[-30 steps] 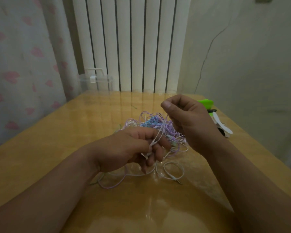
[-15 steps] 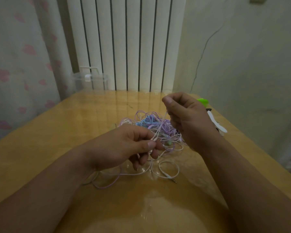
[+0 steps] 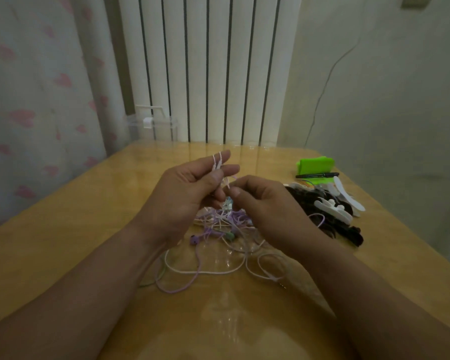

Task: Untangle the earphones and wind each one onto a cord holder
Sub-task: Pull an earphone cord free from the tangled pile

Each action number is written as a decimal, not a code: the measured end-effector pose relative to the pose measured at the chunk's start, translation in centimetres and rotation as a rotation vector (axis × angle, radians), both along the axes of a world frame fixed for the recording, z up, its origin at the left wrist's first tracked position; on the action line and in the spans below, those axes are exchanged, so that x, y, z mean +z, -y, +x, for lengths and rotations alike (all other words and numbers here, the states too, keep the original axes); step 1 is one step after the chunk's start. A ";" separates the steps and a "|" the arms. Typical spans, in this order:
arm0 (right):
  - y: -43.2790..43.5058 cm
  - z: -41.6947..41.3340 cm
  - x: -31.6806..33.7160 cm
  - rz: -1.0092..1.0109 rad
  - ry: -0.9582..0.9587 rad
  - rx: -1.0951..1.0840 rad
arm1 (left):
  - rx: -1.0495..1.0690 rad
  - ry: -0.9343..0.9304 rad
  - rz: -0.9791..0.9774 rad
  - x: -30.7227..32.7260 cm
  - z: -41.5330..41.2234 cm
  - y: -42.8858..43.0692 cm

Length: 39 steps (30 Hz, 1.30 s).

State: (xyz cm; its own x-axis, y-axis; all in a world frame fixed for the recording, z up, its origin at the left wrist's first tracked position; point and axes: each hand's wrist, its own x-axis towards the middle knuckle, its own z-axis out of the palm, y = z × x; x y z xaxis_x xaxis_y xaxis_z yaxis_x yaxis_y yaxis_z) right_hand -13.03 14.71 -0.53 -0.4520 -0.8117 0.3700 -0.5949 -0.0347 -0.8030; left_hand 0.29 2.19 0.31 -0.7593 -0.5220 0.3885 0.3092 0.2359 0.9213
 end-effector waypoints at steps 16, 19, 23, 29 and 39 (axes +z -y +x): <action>-2.2 -1.9 2.8 -0.166 0.083 0.036 | -0.134 0.351 -0.439 0.3 1.1 -0.5; -2.5 -2.3 3.0 -0.199 0.195 0.071 | -0.296 0.333 -0.317 0.6 1.5 -0.5; -2.2 -2.3 2.6 -0.179 0.347 0.144 | -0.448 0.236 -0.092 0.7 1.5 -0.7; -1.0 -0.9 1.0 -0.008 0.226 0.129 | -0.206 0.060 0.033 0.4 0.8 -0.2; -0.6 0.7 0.7 0.155 -0.216 0.059 | 0.264 0.046 -0.335 -0.7 0.3 0.4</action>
